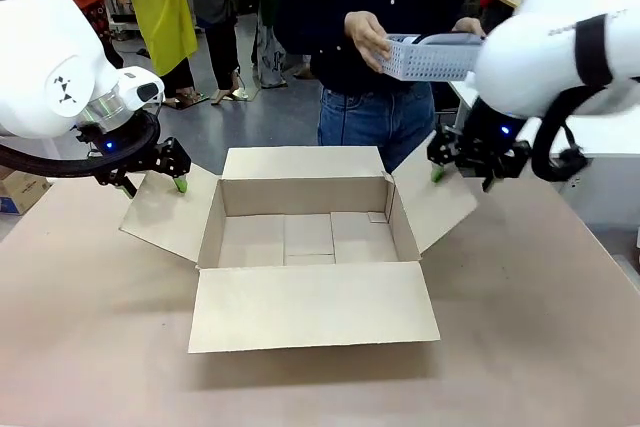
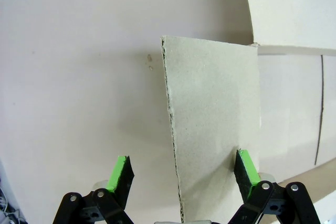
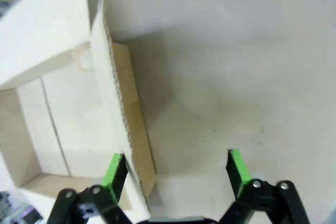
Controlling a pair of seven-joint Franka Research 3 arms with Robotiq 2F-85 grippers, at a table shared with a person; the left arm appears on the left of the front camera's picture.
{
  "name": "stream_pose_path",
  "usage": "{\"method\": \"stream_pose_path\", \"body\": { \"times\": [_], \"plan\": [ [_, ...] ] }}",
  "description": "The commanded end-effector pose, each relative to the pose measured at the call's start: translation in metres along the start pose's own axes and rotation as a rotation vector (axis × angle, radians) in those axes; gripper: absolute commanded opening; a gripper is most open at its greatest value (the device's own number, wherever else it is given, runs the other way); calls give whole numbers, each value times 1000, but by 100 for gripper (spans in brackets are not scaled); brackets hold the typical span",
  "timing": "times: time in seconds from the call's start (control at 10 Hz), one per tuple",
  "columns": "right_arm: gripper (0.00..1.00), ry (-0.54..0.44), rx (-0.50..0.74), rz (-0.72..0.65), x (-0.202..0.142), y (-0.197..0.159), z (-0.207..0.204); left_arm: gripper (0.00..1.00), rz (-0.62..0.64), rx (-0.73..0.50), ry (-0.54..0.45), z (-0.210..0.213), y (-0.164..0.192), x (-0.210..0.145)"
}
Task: Pack the gift set into the box.
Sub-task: Place both hands on the side flaps of the Package Box and spread them outward, then lift both hands away from the flaps of the Package Box.
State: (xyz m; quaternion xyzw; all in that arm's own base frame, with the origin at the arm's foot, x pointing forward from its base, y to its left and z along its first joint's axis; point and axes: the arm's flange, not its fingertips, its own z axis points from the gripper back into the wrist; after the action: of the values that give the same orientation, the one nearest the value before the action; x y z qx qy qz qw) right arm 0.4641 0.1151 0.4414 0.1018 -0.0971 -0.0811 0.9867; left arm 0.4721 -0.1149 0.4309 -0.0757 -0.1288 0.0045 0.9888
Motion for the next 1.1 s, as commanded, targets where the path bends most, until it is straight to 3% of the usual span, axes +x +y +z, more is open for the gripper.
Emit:
{"method": "stream_pose_path", "body": {
  "times": [0.0,0.1,0.2,1.0],
  "plan": [
    [100,60,193,59,-10,-41,-25,100,7,17,-2,2,0,-1],
    [100,106,294,121,-10,-53,-43,100,7,17,-2,2,0,-1],
    [100,17,78,11,-4,-26,-14,100,7,17,-2,2,0,-1],
    [100,17,78,11,-4,-26,-14,100,7,17,-2,2,0,-1]
  ]
}}
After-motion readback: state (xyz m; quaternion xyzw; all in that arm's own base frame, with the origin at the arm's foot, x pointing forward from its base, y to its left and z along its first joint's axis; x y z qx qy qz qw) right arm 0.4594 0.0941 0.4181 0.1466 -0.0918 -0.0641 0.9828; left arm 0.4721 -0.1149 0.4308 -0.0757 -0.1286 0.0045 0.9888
